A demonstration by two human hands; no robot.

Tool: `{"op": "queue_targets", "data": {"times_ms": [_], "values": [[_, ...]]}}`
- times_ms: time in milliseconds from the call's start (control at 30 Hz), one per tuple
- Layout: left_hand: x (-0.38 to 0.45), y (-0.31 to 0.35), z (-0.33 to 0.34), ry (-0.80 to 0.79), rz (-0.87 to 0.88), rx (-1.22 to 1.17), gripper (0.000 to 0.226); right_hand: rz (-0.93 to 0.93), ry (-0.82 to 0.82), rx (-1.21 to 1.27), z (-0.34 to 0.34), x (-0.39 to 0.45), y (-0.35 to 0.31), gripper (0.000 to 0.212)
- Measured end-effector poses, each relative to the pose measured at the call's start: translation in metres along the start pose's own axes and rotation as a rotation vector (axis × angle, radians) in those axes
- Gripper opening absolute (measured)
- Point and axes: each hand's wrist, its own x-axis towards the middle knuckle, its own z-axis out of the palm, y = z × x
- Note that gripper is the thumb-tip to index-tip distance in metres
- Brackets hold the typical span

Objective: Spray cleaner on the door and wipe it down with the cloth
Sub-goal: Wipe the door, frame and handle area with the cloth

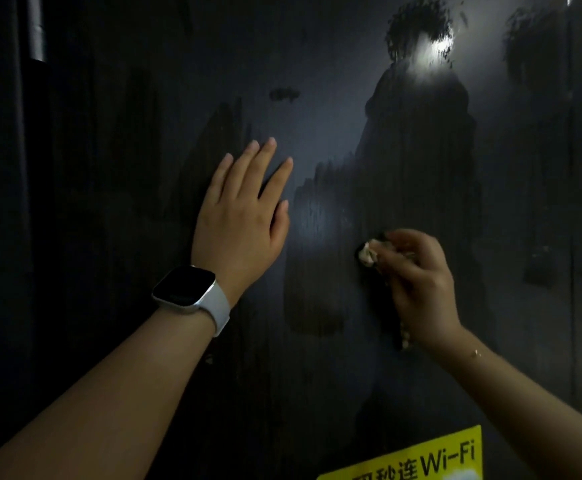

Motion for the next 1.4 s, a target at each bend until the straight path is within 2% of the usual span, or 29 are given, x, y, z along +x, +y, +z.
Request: {"op": "queue_targets", "data": {"times_ms": [100,200,300,400,500,600,700,800,867,933,1033,1100,1167,1300,1400], "values": [[0.0,0.0,0.0,0.006,0.001,0.005,0.049,0.049,0.057,-0.006,0.003,0.003,-0.004,0.022],[0.0,0.0,0.0,0.013,0.001,-0.003,0.049,0.008,0.042,0.045,0.008,-0.05,-0.017,0.027],[0.0,0.0,0.001,0.012,0.002,-0.003,0.049,-0.008,-0.122,0.133,0.006,-0.132,-0.036,0.031],[-0.001,-0.001,0.001,0.011,0.007,0.0,0.049,-0.063,-0.352,0.145,-0.003,-0.197,-0.044,0.03],[0.001,-0.001,0.001,0.014,0.003,0.002,0.049,0.044,-0.468,0.174,-0.013,-0.195,-0.047,0.021],[0.001,0.0,0.001,0.015,0.008,0.004,0.049,0.04,-0.333,0.227,-0.009,-0.128,-0.048,0.013],[0.001,-0.001,0.001,0.022,0.008,-0.005,0.049,0.017,-0.075,0.083,0.007,-0.037,-0.045,0.021],[0.0,-0.001,0.002,0.015,0.003,0.002,0.05,-0.019,0.004,0.014,0.022,-0.012,-0.046,0.028],[0.0,-0.001,0.001,0.023,0.012,0.0,0.05,-0.05,-0.068,0.048,0.024,-0.053,-0.051,0.022],[0.0,-0.001,0.001,0.03,0.01,-0.002,0.05,-0.112,-0.239,0.146,0.02,-0.114,-0.059,0.016],[0.0,-0.001,0.001,0.027,0.009,0.009,0.049,-0.378,-0.468,0.23,0.011,-0.172,-0.067,0.029],[0.001,-0.001,0.001,0.031,0.009,0.008,0.049,-0.438,-0.504,0.247,0.01,-0.162,-0.061,0.029],[0.001,0.0,0.002,0.032,0.009,0.007,0.049,-0.413,-0.453,0.278,0.012,-0.124,-0.062,0.028],[0.001,-0.001,0.001,0.036,0.011,0.008,0.049,-0.207,-0.122,0.163,0.026,-0.023,-0.068,0.027],[0.0,-0.001,0.001,0.029,0.013,0.011,0.049,-0.141,-0.065,0.118,0.034,-0.009,-0.077,0.024]]}}
